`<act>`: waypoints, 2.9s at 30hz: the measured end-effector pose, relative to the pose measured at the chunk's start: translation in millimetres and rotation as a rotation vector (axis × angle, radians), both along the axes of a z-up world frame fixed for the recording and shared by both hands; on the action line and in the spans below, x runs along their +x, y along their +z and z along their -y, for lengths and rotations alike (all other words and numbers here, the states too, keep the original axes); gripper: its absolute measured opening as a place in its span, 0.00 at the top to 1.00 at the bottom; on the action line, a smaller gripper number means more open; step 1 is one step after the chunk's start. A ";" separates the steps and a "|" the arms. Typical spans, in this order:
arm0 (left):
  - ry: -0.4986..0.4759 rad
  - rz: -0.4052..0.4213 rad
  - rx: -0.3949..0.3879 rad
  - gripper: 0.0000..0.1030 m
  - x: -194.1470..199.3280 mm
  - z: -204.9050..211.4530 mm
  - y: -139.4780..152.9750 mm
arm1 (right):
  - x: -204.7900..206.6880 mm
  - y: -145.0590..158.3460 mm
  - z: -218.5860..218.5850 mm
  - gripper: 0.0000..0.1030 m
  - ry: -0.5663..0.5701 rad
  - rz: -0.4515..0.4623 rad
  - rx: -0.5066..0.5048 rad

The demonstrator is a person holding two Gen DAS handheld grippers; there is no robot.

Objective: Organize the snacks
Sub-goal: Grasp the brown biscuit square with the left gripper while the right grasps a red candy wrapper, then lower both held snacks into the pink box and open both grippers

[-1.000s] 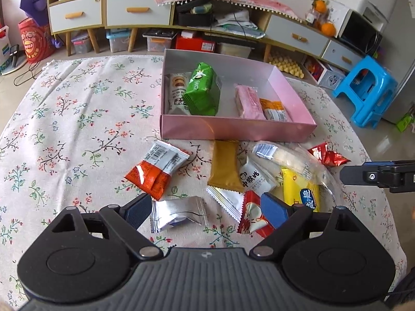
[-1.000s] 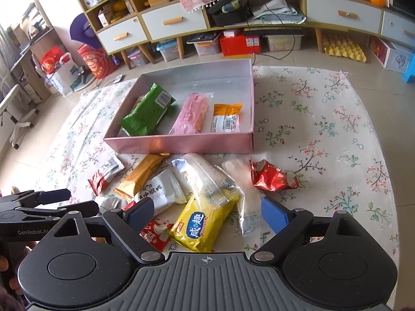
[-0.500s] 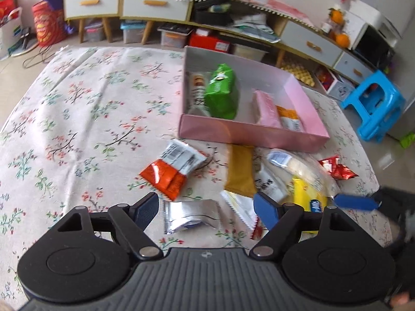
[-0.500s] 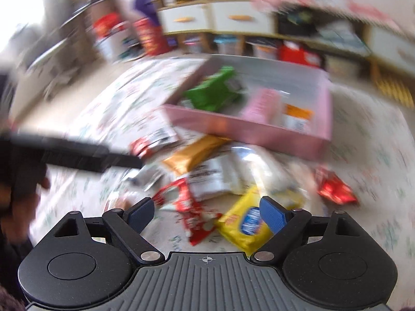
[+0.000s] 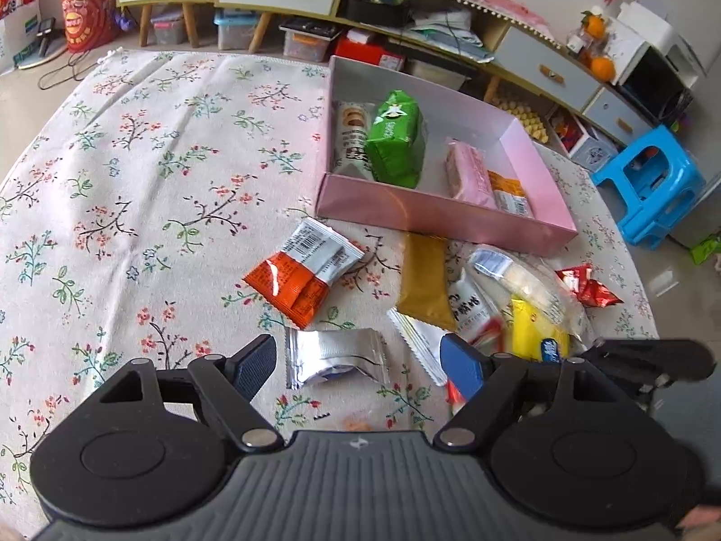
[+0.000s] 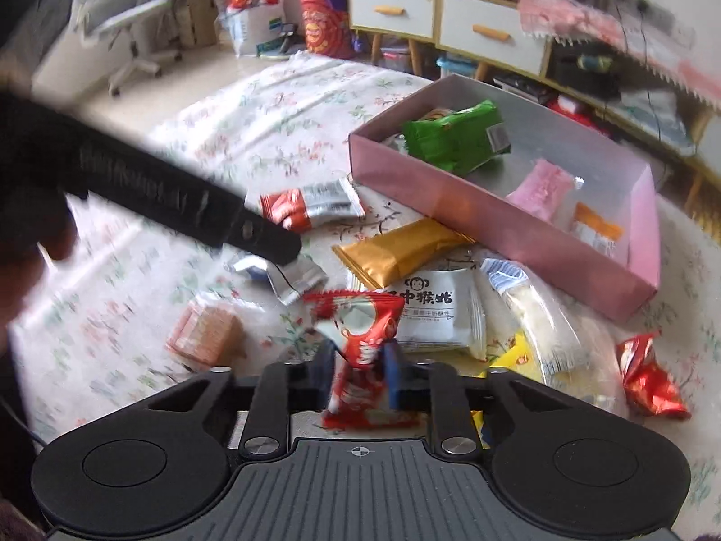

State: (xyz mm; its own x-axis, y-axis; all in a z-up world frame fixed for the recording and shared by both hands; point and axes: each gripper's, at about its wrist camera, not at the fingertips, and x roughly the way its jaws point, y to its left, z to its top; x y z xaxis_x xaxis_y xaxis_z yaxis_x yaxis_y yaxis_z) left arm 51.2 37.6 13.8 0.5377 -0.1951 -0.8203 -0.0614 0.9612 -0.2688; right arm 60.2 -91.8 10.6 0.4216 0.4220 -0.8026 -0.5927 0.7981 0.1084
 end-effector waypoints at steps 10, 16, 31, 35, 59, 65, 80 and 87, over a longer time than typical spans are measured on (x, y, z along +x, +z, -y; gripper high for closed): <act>-0.050 -0.073 0.040 0.25 -28.6 18.4 -21.0 | 12.0 19.3 27.7 0.99 -0.109 -0.009 0.066; -0.065 -0.098 0.120 0.39 -32.7 28.9 -33.7 | 24.6 1.4 23.5 0.72 -0.133 -0.032 0.061; -0.085 0.015 0.120 0.69 -38.2 31.2 -14.3 | 27.0 6.5 14.3 0.73 -0.134 0.034 0.065; -0.062 0.076 0.107 0.69 -40.4 27.2 -1.8 | 27.9 33.4 31.0 0.73 -0.187 0.068 0.145; 0.018 0.289 0.105 0.69 26.8 20.8 39.2 | 79.2 48.5 94.3 0.73 -0.421 0.098 0.161; -0.025 0.296 0.057 0.69 52.0 30.1 34.3 | 95.6 45.5 109.1 0.73 -0.466 0.104 0.152; -0.122 0.304 0.121 0.69 94.7 62.0 13.8 | 120.3 30.1 108.5 0.73 -0.466 0.093 0.116; -0.125 0.268 0.129 0.68 98.4 55.9 6.5 | 124.5 25.9 103.0 0.73 -0.459 0.102 0.120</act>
State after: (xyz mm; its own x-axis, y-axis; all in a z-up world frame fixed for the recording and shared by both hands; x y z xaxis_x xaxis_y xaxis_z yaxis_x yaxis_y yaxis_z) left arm 149.6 -18.2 20.4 0.7167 -0.1769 -0.6746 0.1156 0.9840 -0.1352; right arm 184.6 -194.8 36.5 0.6596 0.2608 -0.7049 -0.1942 0.9652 0.1754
